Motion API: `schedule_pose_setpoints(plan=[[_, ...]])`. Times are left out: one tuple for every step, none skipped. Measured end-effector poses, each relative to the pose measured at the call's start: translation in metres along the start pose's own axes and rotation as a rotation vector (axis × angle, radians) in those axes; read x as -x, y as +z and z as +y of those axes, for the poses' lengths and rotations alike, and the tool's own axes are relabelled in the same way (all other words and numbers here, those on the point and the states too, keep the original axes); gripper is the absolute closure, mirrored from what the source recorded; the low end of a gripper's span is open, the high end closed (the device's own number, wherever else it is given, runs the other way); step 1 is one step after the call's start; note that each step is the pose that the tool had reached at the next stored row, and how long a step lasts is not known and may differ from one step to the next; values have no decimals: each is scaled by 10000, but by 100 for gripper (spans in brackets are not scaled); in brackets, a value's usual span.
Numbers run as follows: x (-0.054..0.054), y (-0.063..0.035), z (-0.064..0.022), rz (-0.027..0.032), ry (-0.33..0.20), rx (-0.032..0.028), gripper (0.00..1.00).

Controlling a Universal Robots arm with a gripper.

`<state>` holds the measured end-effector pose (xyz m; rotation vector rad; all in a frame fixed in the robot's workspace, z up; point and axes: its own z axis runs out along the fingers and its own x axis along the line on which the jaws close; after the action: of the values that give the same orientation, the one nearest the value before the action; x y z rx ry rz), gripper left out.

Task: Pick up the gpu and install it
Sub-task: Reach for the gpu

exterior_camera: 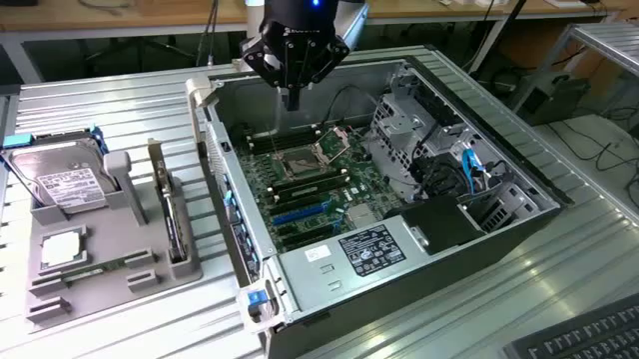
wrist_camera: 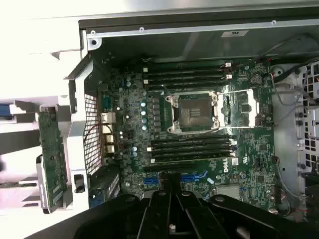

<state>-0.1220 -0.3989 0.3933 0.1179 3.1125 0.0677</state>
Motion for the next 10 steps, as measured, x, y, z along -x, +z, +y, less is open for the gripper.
schedule_pose_setpoints(plan=[[0, 0, 0, 0, 0, 0, 89], [-1, 0, 0, 0, 0, 0, 89], [-33, -2, -6, -2, 2, -1, 89], [-64, -3, -19, -5, 0, 0, 89], [-109, -5, -41, -5, -1, -1, 89], [-142, -6, -57, -5, 0, 0, 89], [-174, -8, -73, -6, 0, 0, 89], [-205, -9, -88, -7, -2, 1, 89], [-243, -10, -105, -7, -2, 1, 89], [-297, -13, -121, -6, -5, -1, 89]])
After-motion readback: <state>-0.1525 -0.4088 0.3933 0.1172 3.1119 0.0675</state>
